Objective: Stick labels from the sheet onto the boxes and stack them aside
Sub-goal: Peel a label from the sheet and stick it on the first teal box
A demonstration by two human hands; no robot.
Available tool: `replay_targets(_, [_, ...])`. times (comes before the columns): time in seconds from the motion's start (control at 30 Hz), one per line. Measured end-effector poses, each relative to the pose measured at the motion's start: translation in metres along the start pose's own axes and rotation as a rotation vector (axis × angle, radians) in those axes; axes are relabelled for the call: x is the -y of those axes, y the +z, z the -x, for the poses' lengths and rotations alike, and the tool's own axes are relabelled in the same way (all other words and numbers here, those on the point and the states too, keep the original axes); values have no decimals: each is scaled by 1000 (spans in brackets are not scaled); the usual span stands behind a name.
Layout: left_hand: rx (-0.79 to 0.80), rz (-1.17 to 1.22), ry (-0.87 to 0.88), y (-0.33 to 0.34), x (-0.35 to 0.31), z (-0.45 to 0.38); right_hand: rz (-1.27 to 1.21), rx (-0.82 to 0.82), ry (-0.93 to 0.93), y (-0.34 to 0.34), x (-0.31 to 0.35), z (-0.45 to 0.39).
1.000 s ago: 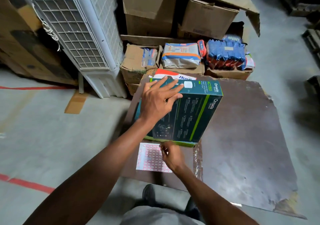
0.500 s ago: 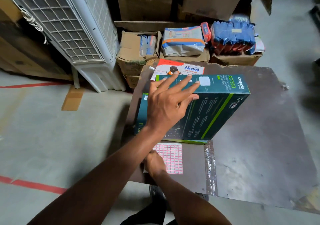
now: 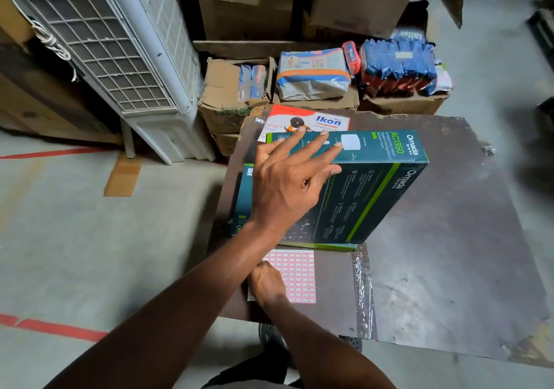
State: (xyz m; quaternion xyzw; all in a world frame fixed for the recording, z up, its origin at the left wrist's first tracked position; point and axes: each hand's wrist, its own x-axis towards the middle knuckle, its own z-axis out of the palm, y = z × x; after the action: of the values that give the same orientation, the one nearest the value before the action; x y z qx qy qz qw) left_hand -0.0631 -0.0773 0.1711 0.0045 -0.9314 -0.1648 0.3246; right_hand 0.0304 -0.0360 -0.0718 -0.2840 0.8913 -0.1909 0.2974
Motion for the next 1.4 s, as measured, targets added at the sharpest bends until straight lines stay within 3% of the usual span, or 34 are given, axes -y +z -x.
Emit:
replay_targets(0.47, [-6,13,-9,-2,-2,0,-8,93,24,-4,-12,-7])
replay_targets(0.73, [6,22,-13,1,0,0,-320,71,169,0,-21,-9])
replay_targets(1.03, [15,27,-11,1,2,0,-285,83,149,0,-24,-22])
replay_targets(1.2, [14,26,-13,3,3,-2,-361,43,54,-5,-28,-18])
replay_targets(1.4, [21,48,-20,2,5,-2,-784,-183,55,-45,-18,18])
